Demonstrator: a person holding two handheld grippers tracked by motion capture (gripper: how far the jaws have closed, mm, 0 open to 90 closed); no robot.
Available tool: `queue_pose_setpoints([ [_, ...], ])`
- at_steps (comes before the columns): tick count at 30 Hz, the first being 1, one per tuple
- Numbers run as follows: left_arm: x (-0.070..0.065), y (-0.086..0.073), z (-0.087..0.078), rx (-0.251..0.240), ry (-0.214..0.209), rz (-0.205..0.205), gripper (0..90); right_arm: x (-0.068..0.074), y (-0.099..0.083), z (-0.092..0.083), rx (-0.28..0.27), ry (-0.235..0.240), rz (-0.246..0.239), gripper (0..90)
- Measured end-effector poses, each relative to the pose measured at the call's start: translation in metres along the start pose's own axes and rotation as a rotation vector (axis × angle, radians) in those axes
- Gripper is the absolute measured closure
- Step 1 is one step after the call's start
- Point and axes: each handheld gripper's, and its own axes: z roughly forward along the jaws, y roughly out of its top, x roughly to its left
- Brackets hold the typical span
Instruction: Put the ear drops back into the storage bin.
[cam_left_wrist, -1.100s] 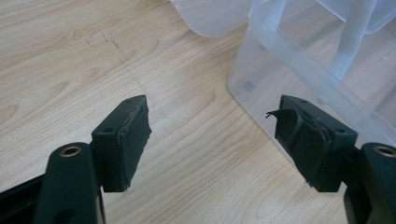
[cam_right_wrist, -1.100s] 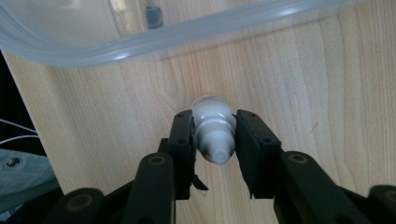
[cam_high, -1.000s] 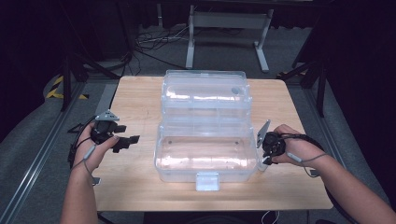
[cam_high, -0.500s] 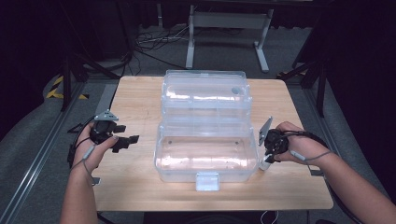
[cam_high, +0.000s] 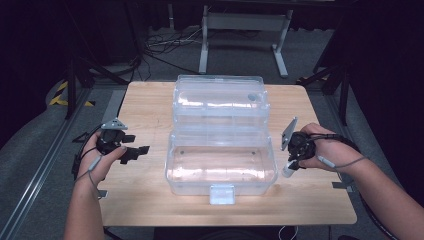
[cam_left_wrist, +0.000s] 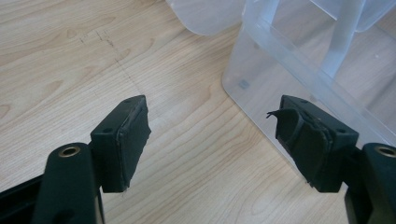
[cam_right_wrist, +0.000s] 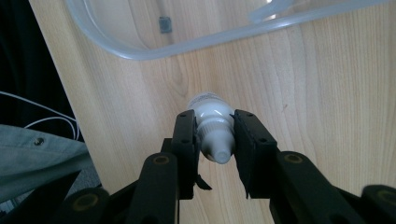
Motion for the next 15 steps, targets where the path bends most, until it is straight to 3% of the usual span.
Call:
queue_pose_setpoints([
  [15, 0.000, 0.000, 0.001, 0.008, -0.001, 0.002, 26.2, 0.002, 0.005, -0.030, -0.025, -0.016, 0.010, 71.2],
])
